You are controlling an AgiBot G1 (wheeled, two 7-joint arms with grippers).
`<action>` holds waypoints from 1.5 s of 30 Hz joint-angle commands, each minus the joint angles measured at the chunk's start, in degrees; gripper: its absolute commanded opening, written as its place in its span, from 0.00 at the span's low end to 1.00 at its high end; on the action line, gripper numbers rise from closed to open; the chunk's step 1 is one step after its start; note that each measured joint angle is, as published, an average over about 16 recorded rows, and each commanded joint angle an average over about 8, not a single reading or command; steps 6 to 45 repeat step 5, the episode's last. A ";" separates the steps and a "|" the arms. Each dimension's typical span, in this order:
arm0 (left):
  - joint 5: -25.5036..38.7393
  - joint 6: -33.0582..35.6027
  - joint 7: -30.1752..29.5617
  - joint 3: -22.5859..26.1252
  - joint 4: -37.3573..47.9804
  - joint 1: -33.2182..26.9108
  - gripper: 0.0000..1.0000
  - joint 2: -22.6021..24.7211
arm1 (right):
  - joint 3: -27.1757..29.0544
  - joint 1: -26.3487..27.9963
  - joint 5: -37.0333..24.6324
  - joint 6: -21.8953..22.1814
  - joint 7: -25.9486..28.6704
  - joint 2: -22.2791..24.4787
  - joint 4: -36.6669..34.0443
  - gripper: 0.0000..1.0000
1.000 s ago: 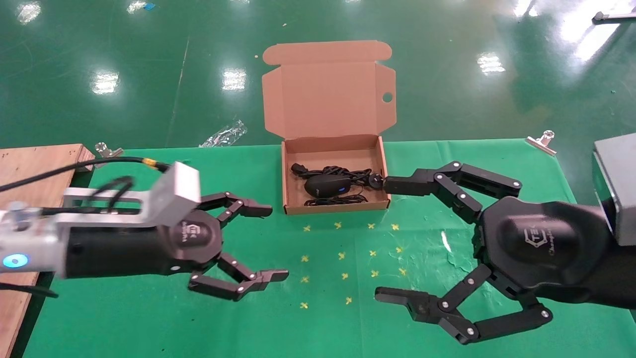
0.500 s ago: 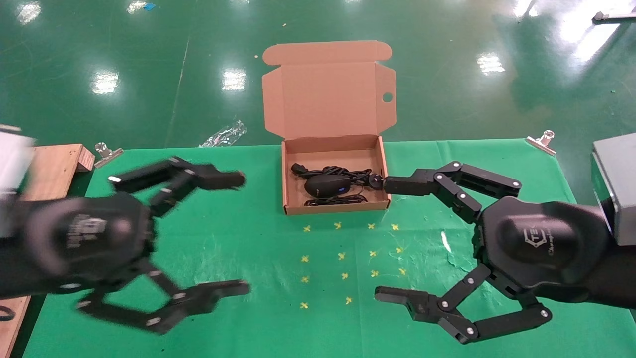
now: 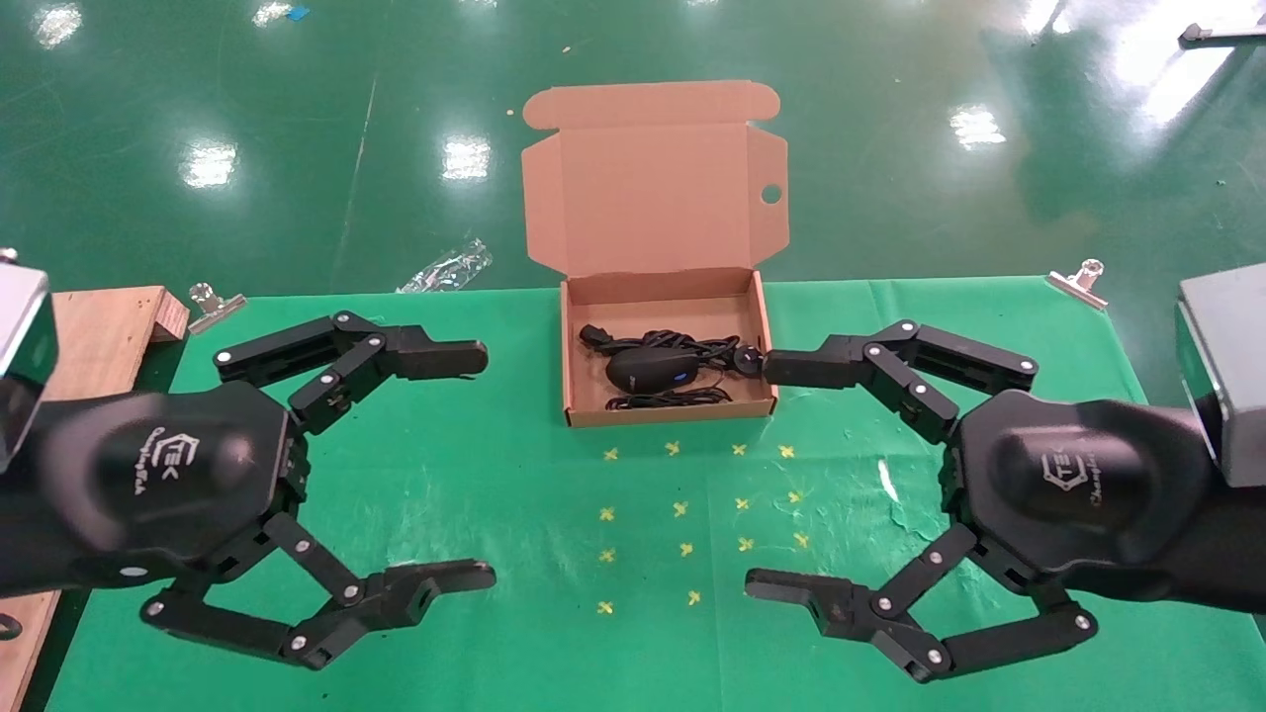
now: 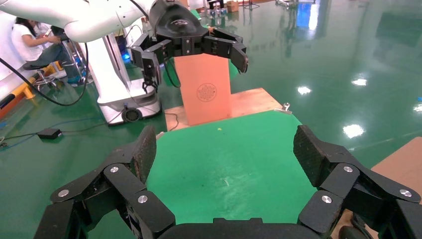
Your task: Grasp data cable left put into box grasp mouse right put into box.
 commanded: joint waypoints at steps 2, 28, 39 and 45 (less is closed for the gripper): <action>0.60 -0.21 -0.17 0.29 0.02 -0.18 1.00 0.15 | 0.00 0.00 -0.01 0.01 0.00 -0.01 0.00 1.00; 0.78 -0.27 -0.21 0.38 0.02 -0.23 1.00 0.19 | 0.00 0.00 -0.01 0.01 0.00 -0.01 0.00 1.00; 0.78 -0.27 -0.21 0.38 0.02 -0.23 1.00 0.19 | 0.00 0.00 -0.01 0.01 0.00 -0.01 0.00 1.00; 0.78 -0.27 -0.21 0.38 0.02 -0.23 1.00 0.19 | 0.00 0.00 -0.01 0.01 0.00 -0.01 0.00 1.00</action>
